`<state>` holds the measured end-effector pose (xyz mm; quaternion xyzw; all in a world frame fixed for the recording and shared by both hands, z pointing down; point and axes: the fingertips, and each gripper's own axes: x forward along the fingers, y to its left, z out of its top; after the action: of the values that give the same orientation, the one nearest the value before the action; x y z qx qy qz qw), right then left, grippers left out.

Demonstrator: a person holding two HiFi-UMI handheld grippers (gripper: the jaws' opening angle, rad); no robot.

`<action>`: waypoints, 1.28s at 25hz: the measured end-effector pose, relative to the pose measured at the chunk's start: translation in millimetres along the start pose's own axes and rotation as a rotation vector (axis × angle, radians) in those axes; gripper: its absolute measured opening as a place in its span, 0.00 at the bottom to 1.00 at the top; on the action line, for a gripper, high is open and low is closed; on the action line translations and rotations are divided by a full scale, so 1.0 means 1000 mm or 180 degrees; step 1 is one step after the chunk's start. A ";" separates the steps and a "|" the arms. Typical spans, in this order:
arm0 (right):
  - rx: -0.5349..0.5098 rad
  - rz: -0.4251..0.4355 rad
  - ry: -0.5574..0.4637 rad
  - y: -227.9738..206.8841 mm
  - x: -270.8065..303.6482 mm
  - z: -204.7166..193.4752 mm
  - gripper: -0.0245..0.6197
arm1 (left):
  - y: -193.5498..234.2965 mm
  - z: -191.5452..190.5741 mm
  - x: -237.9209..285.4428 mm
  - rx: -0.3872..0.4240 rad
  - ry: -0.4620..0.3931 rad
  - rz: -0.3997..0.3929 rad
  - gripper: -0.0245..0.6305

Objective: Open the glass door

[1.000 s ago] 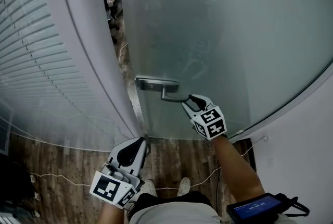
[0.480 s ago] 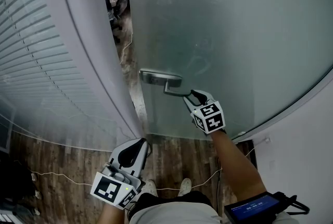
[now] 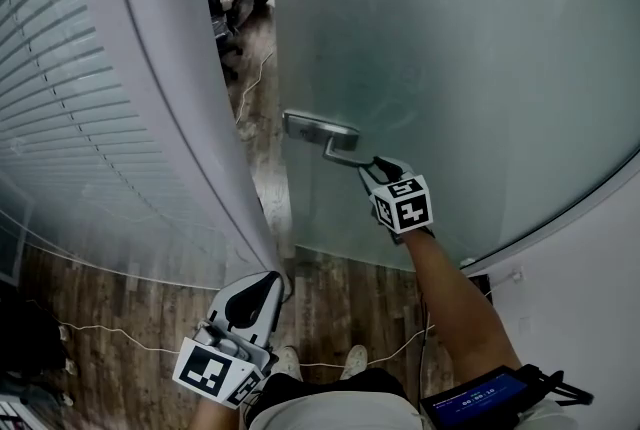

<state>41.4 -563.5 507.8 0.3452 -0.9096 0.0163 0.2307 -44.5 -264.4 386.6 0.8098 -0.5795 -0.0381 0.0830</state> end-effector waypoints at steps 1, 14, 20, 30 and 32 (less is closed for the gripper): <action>0.0011 -0.0017 0.0000 -0.002 0.004 0.002 0.27 | 0.002 0.000 -0.001 -0.0002 -0.0005 0.0018 0.04; 0.0131 -0.0236 0.0061 -0.045 0.048 0.026 0.27 | 0.020 0.003 -0.012 -0.0070 0.0028 0.0254 0.04; 0.0133 -0.0331 0.0083 -0.064 0.063 0.007 0.27 | 0.017 -0.022 -0.019 -0.0096 0.0089 0.0316 0.04; 0.0091 -0.0355 -0.0304 -0.065 0.024 0.032 0.14 | 0.016 -0.021 -0.008 -0.0053 0.0049 0.0248 0.04; 0.0054 -0.0379 -0.0435 -0.060 0.006 0.044 0.04 | 0.014 -0.017 -0.005 -0.0066 0.0060 0.0210 0.04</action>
<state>58.2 -621.1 463.4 0.4009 -0.9009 -0.0134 0.1658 -56.5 -262.7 405.2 0.7897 -0.6047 -0.0337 0.0980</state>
